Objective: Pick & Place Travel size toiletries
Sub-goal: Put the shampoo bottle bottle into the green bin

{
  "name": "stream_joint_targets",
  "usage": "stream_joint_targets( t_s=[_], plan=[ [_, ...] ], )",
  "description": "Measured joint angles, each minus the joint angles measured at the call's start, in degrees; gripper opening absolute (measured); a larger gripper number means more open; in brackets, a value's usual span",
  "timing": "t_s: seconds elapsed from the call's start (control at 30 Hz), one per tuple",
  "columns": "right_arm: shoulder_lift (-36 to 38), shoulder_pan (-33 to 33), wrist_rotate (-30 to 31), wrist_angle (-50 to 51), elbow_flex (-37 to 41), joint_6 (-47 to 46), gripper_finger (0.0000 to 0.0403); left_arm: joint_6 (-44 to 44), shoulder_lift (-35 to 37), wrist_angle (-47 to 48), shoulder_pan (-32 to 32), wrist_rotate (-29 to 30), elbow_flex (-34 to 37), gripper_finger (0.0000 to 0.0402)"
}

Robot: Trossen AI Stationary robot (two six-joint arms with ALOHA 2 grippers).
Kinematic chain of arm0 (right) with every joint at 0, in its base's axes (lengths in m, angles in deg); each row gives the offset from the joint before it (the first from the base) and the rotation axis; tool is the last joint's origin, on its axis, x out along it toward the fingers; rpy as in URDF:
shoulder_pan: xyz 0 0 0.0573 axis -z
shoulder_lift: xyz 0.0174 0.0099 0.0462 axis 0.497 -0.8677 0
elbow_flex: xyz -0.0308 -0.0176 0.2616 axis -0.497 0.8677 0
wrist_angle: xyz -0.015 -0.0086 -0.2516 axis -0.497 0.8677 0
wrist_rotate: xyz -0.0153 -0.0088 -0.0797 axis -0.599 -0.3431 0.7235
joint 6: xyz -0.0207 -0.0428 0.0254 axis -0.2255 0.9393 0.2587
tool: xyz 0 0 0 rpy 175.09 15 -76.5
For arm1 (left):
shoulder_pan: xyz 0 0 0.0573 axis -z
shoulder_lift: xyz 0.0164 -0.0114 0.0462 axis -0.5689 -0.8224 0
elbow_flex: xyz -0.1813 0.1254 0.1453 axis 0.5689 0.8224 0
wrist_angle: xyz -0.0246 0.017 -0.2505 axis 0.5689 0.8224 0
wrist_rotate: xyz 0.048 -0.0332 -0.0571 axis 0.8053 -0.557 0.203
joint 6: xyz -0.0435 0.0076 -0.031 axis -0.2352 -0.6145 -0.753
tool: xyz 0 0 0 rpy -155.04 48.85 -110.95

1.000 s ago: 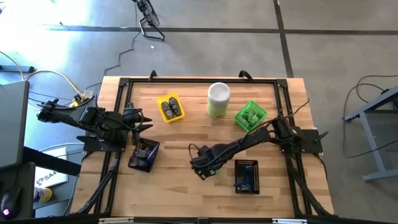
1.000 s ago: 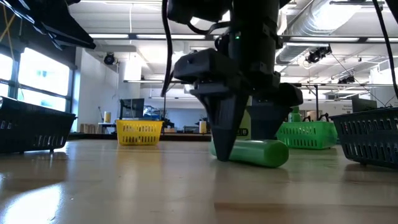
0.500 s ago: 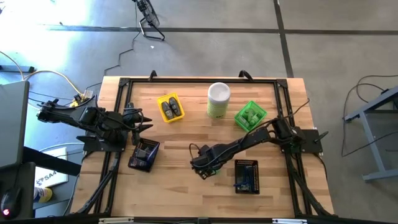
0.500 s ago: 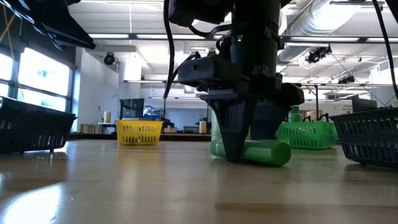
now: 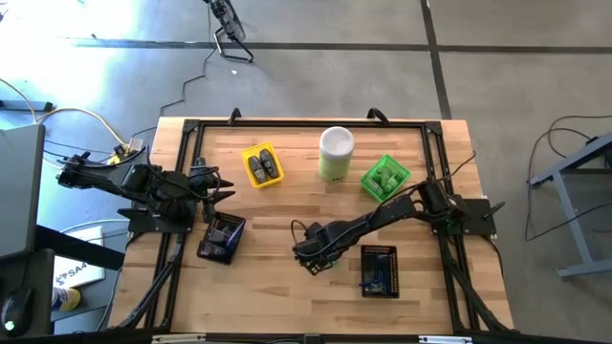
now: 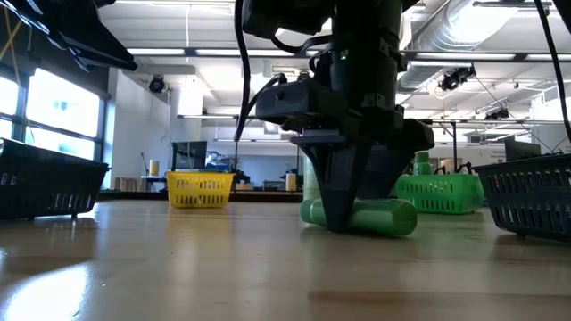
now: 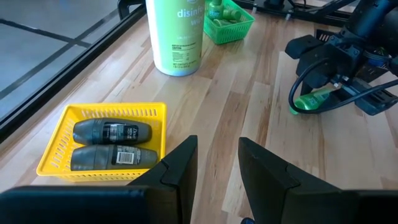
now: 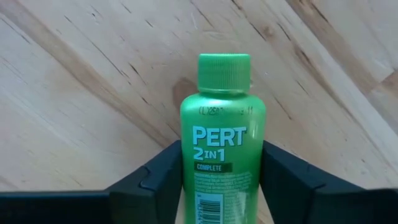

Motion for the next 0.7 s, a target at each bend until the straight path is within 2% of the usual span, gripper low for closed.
stream_joint_targets(
  t_s=[0.37,0.7],
  plan=[
    [0.6,0.0,0.3,-0.3,0.0,0.5,0.0168,0.0,0.0,0.0,0.0,0.0,0.0,0.0113],
    [7.8,0.1,7.0,2.9,0.1,-0.9,0.0167,0.0,0.0,0.0,0.0,0.0,0.0,0.0113]
  ],
)
